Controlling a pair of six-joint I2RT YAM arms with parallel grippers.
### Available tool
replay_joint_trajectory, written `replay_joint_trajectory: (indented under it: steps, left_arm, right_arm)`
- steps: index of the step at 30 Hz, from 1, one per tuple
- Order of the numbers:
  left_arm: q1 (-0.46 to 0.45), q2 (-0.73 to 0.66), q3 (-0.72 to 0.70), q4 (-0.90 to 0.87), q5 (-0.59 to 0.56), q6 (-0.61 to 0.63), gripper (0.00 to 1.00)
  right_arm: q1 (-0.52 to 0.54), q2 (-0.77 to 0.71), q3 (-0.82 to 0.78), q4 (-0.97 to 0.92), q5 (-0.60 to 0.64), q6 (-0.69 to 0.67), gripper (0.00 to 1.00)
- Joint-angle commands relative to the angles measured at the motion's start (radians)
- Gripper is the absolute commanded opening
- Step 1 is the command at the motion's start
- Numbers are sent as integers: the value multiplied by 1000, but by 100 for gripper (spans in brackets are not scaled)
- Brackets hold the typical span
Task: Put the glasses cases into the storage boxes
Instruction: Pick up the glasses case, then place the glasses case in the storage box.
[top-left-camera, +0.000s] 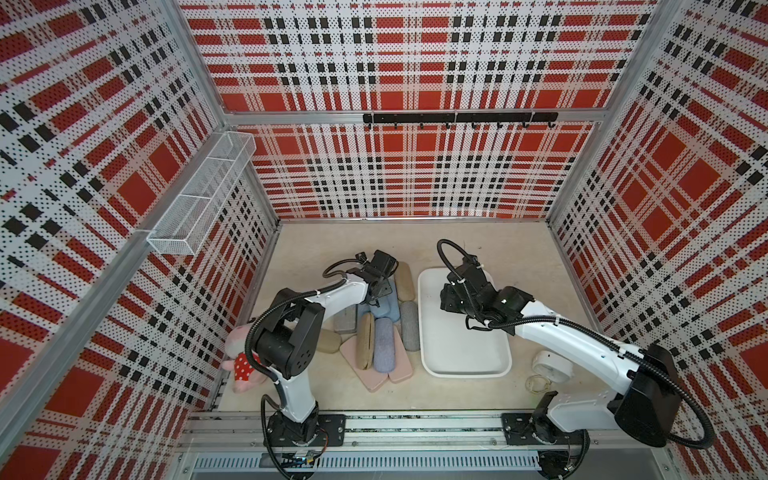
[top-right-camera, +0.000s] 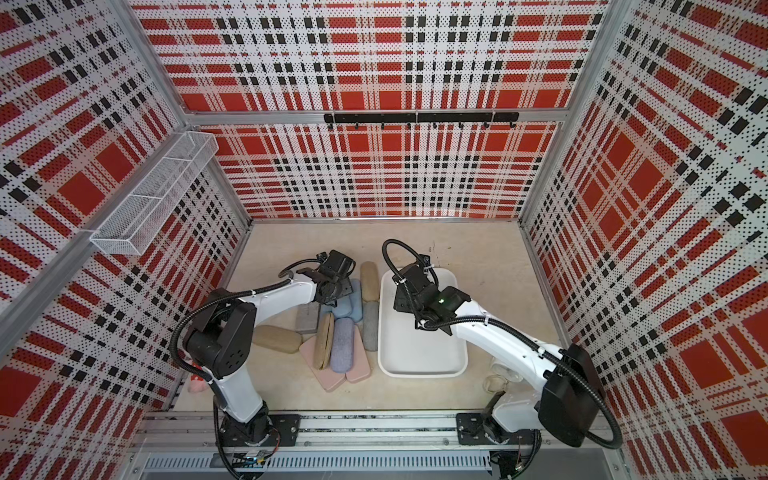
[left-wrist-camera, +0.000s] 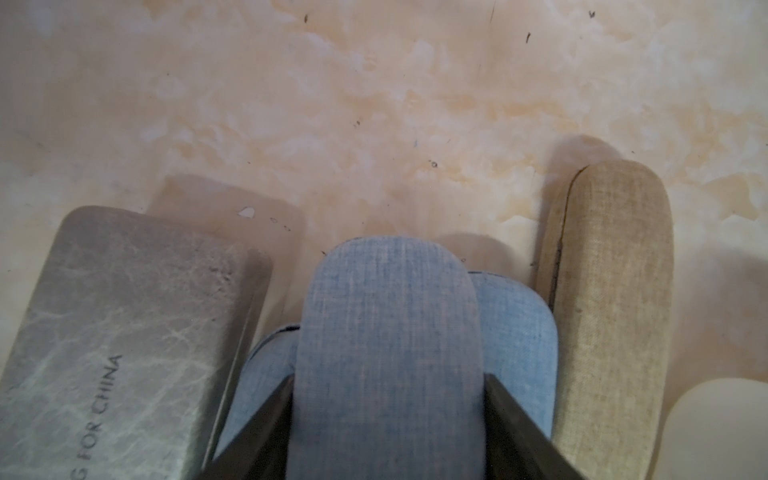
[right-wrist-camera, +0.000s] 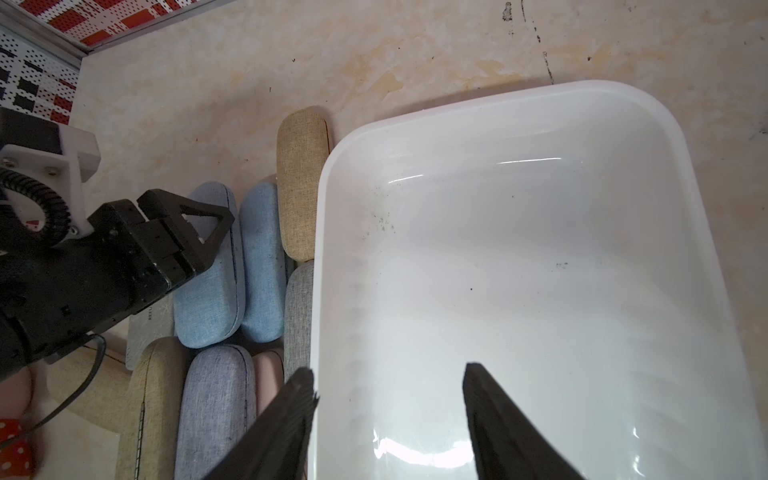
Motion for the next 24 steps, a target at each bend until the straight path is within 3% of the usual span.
replay_joint_trajectory:
  steps: [1, 11, 24]
  left_arm:
    - [5, -15, -6, -15, 26, 23, 54]
    - [-87, -55, 193, -111, -29, 64, 54]
    - [-390, 107, 482, -160, 79, 9, 54]
  right_arm:
    - [-5, -35, -9, -5, 29, 22, 61]
    - [-17, -79, -10, -23, 67, 31, 61]
    - [-105, -269, -93, -77, 100, 59, 62]
